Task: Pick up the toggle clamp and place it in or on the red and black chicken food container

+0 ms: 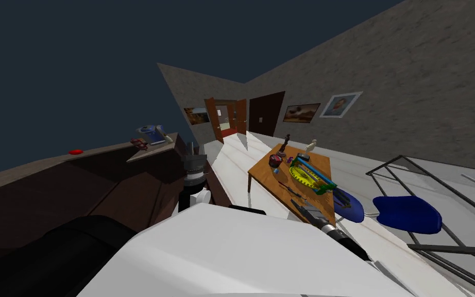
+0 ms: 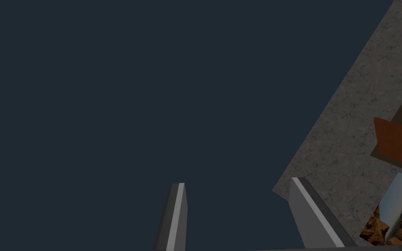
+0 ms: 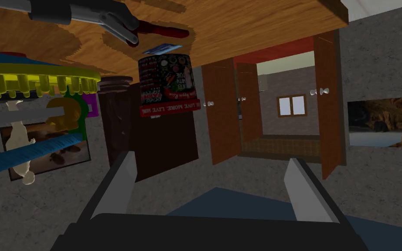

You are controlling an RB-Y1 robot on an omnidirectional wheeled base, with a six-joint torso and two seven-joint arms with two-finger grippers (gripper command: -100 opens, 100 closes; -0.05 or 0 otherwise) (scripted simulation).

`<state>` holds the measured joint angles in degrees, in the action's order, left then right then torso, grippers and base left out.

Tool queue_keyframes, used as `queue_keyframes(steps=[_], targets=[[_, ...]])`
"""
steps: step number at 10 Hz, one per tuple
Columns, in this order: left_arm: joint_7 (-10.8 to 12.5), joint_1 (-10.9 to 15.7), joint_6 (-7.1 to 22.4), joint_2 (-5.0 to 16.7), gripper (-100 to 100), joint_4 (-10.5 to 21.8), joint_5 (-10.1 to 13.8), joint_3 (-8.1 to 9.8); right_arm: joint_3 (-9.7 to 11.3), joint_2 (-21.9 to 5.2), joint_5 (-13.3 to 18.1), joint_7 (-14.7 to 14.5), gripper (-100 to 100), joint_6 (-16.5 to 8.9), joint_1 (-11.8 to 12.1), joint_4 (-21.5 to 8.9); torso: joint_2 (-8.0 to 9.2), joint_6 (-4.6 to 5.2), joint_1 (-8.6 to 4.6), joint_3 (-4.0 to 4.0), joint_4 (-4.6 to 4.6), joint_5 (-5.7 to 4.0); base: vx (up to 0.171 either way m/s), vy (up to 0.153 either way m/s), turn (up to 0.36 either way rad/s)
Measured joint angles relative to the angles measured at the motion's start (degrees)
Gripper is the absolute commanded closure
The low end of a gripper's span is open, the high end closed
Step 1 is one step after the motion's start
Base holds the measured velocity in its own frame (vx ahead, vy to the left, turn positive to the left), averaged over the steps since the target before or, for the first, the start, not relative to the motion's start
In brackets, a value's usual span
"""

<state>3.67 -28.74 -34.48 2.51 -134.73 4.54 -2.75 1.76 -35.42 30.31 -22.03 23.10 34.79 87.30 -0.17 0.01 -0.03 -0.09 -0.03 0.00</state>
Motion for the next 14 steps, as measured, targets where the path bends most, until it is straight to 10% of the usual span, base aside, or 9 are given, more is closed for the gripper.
queue_keyframes(steps=[14], targets=[[0.0, -0.02, 0.0, 0.0, 0, 0.0, 0.0, 0.01, 4.77, -11.26, 5.61, -8.64, -100, 2.58, -0.52, -23.7, 0.06, 0.1, -0.01, 0.03, 0.01, 0.0, 0.053, -0.023, 0.258]])
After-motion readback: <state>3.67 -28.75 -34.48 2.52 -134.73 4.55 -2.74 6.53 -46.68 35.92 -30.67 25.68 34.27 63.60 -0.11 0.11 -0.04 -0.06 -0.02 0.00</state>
